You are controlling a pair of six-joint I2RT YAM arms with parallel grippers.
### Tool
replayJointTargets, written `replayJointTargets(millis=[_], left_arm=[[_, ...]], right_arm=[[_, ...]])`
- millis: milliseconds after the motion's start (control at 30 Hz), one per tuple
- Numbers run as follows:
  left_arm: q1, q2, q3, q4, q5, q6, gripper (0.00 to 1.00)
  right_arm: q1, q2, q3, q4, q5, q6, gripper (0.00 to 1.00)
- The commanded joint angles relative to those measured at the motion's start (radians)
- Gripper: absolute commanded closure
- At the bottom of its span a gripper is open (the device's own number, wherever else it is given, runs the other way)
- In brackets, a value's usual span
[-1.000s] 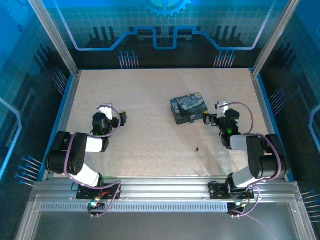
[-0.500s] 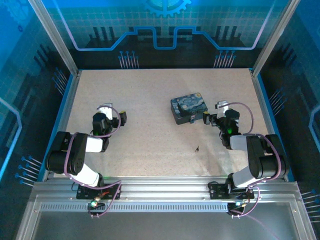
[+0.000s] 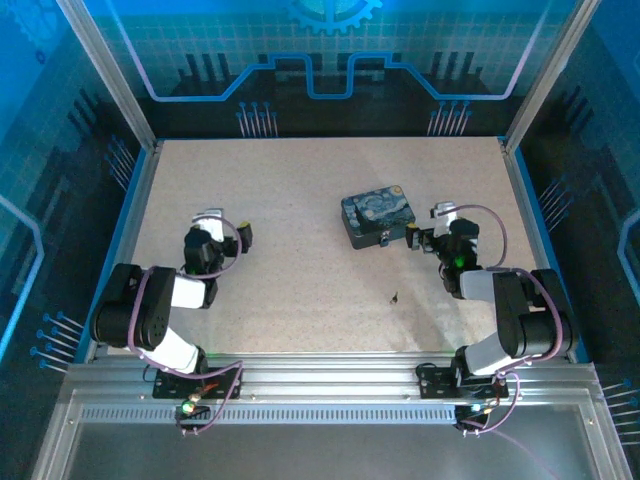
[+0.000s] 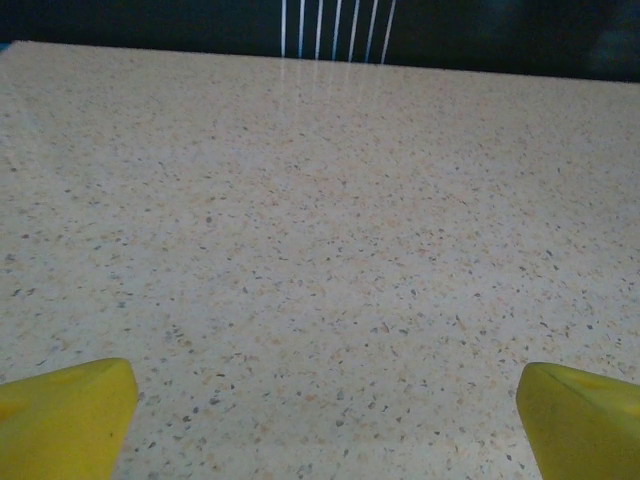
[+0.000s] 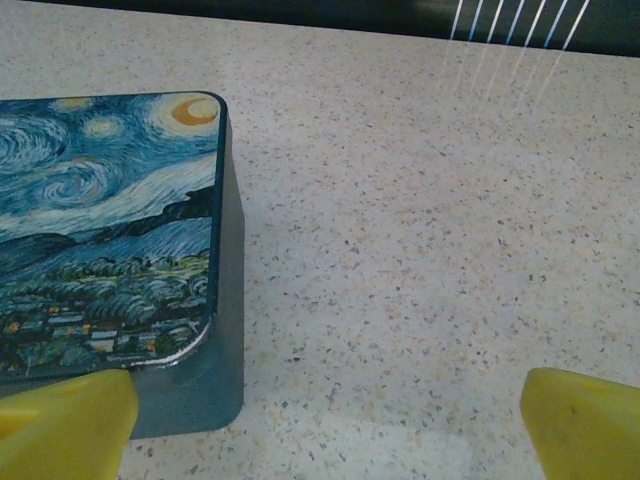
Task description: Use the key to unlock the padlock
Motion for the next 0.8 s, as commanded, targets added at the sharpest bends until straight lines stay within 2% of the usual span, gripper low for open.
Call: replayJointTargets(millis=[0,67,233,400,500,633,767], left_arm=[[0.009,-0.027,-0.079,0.17,-0.044,0.0,0.01],[0.009,-0.061,-0.085,0.154,-0.046,0.001,0.01],[0.0,-0.168,-0.05,-0.012,-0.04,0.013,0.01],[-0.058,-0.344,0.021,-0.28,-0.089,0.025,0.01],[-0.06,-0.44,0.111,-0.517,-0.069,-0.165,0.01],[-0.089,-0.477,0.196,-0.711,0.012,-0.357,0.01],[-0.201,-0.478,0.234,-0.827,0.042,-0.457,0.01]], right_arm=[[0.002,-0.07,0.047,-0.104,0.029,0.014,0.0],[0.001,-0.111,0.063,-0.173,0.039,0.021,0.0],[0.0,-0.217,0.071,-0.276,0.062,0.069,0.0],[0.009,-0.346,0.176,-0.622,0.062,0.215,0.0],[0.03,-0.42,0.222,-0.817,0.02,0.343,0.02],[0.091,-0.496,0.235,-1.028,-0.042,0.487,0.11],[0.203,-0.555,0.216,-1.203,-0.06,0.581,0.16]])
